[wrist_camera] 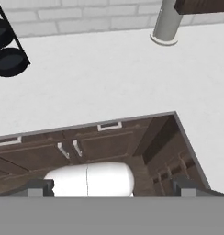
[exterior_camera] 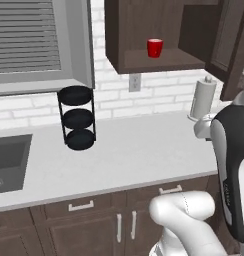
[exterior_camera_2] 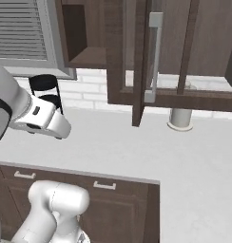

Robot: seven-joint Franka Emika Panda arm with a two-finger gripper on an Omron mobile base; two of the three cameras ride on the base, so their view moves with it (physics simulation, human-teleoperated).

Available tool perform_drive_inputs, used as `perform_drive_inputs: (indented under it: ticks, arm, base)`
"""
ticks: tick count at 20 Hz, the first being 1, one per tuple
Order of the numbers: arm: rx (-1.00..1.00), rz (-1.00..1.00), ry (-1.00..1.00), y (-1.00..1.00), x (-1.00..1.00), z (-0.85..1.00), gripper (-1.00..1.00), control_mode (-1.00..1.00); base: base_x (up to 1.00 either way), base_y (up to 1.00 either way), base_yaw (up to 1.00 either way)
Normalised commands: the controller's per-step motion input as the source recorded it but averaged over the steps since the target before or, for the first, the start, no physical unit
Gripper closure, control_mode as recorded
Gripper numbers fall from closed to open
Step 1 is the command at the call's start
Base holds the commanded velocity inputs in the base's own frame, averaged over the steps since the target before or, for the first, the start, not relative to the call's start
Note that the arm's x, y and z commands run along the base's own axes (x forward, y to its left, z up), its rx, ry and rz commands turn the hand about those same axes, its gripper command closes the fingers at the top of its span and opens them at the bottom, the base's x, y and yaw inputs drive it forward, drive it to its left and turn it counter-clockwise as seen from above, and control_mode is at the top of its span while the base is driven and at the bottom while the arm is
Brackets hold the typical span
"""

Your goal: Gather all objects into one cabinet and sort the glasses and bowls to opposite sides.

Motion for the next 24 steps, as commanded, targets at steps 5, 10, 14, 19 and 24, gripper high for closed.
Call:
perform_drive_inputs:
  ticks: [5,10,14,19,24]
  arm:
    - [0.0,0.0,0.0,0.0,0.0,0.0,-1.0,1.0]
    - [0.0,0.0,0.0,0.0,0.0,0.0,-1.0,1.0]
    - [0.0,0.0,-0.17,0.0,-0.07,0.0,-1.0,-1.0]
    - [0.0,0.01,-0.4,0.0,-0.04,0.19,-1.0,-1.0]
    - [0.04,0.02,-0.3,0.05,0.26,0.37,-1.0,-1.0]
  base:
    - [0.41,0.11,-0.01]
    - [0.09,0.04,0.0]
    - [0.0,0.0,0.0]
    - [0.0,0.0,0.0]
    - [0.0,0.0,0.0]
